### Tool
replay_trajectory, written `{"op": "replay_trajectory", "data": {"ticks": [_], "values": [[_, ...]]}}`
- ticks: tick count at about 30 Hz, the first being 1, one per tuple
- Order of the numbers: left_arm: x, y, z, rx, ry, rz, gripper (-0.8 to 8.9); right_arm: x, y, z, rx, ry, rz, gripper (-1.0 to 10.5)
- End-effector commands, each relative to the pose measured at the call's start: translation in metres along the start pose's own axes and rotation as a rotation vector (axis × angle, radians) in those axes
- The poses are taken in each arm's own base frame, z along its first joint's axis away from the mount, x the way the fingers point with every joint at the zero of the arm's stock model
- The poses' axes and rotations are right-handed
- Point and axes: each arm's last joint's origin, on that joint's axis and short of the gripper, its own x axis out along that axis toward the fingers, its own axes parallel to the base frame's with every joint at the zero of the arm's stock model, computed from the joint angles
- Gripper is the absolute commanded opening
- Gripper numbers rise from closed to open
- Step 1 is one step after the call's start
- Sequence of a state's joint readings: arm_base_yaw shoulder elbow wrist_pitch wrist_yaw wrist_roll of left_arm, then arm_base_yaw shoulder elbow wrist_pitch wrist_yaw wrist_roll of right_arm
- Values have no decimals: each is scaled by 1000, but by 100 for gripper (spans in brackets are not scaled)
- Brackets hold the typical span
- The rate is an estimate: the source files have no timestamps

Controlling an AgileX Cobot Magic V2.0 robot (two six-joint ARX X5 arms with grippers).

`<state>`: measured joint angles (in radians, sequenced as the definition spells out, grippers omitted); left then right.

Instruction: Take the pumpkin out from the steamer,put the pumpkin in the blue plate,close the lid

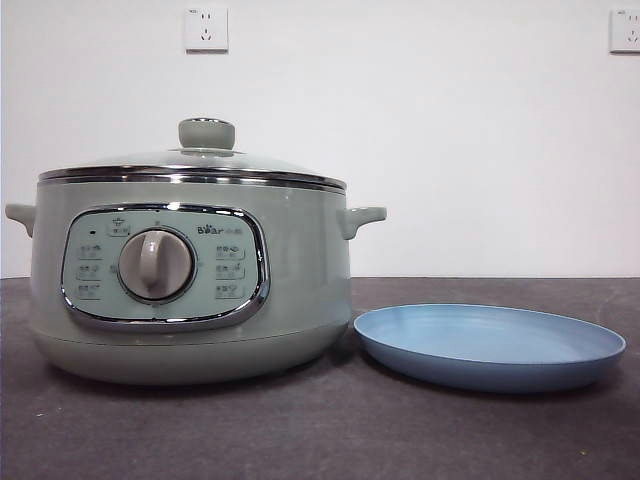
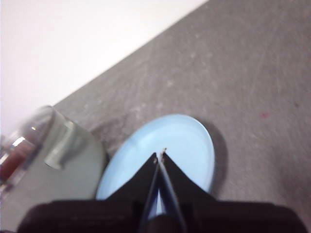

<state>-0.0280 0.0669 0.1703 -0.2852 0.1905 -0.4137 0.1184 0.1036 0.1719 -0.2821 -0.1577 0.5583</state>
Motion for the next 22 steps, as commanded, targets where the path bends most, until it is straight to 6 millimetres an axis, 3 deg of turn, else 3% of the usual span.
{"op": "replay_trajectory", "data": {"ticks": [1,13,22], "values": [[-1,-5,12,-6,-8,6,-8,-3,10,14,-4,-16,13,-11],[6,-33,73,184,16,-66,-8,-2,52,82,-177,-41,27,-11],[25,-55,116,275,123,-281,-8,10,80,121,-349,55,177,-1]]}}
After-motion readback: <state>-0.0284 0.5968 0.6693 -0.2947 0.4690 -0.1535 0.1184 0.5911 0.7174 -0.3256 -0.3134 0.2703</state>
